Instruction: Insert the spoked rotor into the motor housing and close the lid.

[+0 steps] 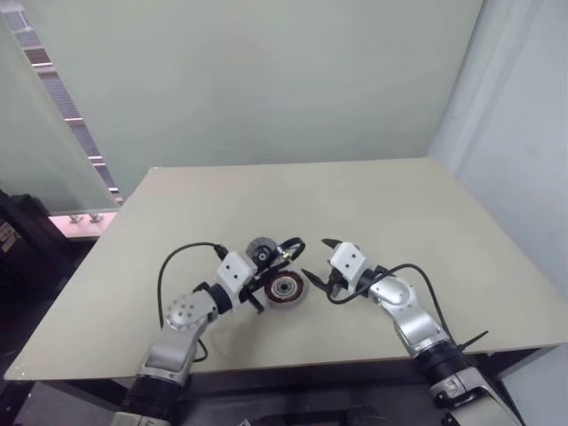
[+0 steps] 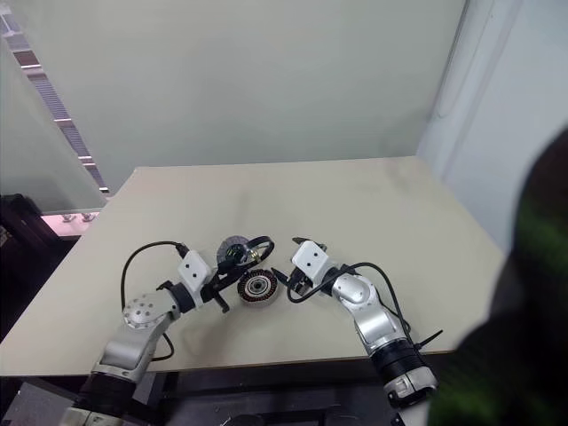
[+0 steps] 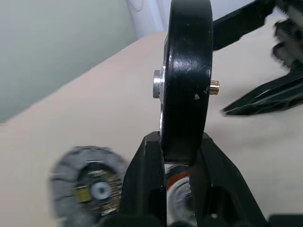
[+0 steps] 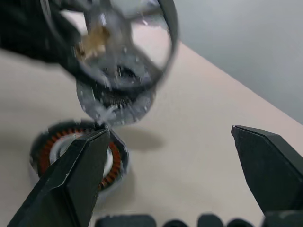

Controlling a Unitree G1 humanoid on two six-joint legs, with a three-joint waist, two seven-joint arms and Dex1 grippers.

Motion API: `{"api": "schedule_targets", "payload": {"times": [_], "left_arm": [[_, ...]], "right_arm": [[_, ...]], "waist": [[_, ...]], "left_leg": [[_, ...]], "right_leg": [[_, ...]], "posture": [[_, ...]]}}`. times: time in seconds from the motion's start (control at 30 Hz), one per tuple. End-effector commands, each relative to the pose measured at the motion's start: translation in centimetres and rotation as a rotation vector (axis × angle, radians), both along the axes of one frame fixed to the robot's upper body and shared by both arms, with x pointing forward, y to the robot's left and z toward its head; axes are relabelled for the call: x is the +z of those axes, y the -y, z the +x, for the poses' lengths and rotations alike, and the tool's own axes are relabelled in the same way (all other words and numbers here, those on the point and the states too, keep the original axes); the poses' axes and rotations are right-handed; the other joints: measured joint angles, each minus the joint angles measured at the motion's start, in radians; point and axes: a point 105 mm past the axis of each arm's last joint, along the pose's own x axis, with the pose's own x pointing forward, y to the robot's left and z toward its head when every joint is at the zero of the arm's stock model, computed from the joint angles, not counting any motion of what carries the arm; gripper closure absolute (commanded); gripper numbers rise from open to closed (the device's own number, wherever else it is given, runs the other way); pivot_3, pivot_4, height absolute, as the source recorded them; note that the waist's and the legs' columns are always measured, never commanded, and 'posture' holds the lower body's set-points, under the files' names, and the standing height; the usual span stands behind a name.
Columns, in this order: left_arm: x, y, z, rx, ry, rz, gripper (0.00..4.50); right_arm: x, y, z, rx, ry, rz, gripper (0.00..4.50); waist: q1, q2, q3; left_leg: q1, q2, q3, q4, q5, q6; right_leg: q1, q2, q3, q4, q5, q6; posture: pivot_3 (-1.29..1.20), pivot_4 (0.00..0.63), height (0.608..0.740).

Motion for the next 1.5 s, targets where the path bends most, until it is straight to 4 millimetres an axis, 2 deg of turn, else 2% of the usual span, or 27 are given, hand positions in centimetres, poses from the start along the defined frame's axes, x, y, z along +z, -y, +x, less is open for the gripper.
{"api": "schedule_targets", "payload": {"times": [0.03, 0.17, 0.37, 0.5, 0.67, 1.37, 1.5], "left_arm": [[1.3, -1.4, 0.7, -0.004, 0.145, 0.189, 4.22], [0.0, -2.4, 0.9, -0.022, 0.194, 0.402, 4.22], [-1.7, -1.9, 1.4, -0.06, 0.272, 0.559, 4.22], [-2.1, -0.8, 1.7, -0.091, 0.332, 0.596, 4.22], [-2.3, -0.4, 2.1, -0.1, 0.389, 0.648, 4.22], [-3.8, 0.7, 2.9, -0.146, 0.402, 0.712, 4.22], [-3.9, 0.6, 3.0, -0.145, 0.406, 0.73, 2.79]], "right_arm": [[0.9, 0.1, 0.0, 0.008, 0.039, 0.003, 0.0], [0.4, 0.1, -0.4, 0.014, 0.026, 0.002, 0.0], [0.4, -0.2, -0.7, 0.02, 0.023, 0.007, 0.0], [0.4, -0.3, -0.8, 0.02, 0.021, 0.01, 0.0], [0.3, -0.3, -1.0, 0.019, 0.018, 0.01, 0.0], [0.4, 0.0, -1.1, -0.005, 0.012, 0.028, 0.0], [0.3, 0.0, -1.1, -0.008, 0.011, 0.03, 0.0]], "waist": [[0.0, 0.0, 0.0], [0.0, 0.0, 0.0], [0.001, 0.0, 0.0], [0.001, 0.0, 0.0], [0.0, 0.0, 0.0], [0.001, 0.0, 0.0], [0.001, 0.0, 0.0]], "left_leg": [[0.0, 0.0, 0.0, 0.0, 0.0, 0.0], [0.0, 0.0, 0.0, 0.0, 0.0, 0.0], [0.0, -0.001, -0.001, 0.0, 0.0, 0.0], [0.0, -0.001, -0.001, 0.0, 0.0, 0.0], [0.0, -0.001, -0.001, 0.0, 0.0, 0.0], [0.0, -0.001, -0.001, 0.001, 0.0, 0.0], [0.0, -0.001, -0.001, 0.001, 0.0, 0.0]], "right_leg": [[0.0, 0.0, 0.0, 0.0, 0.0, 0.0], [0.0, 0.0, 0.0, 0.0, 0.0, 0.0], [0.0, -0.001, 0.0, 0.0, 0.0, 0.0], [0.0, -0.001, -0.001, 0.001, 0.0, 0.0], [0.0, -0.001, -0.001, 0.001, 0.0, 0.001], [0.0, -0.001, -0.001, 0.002, 0.001, 0.002], [0.0, -0.001, -0.001, 0.003, 0.001, 0.002]], "posture": [[0.0, 0.0, 0.74], [0.0, 0.0, 0.74], [0.0, 0.0, 0.74], [0.0, 0.0, 0.74], [0.0, 0.0, 0.74], [0.0, 0.0, 0.74], [0.0, 0.0, 0.74]]}}
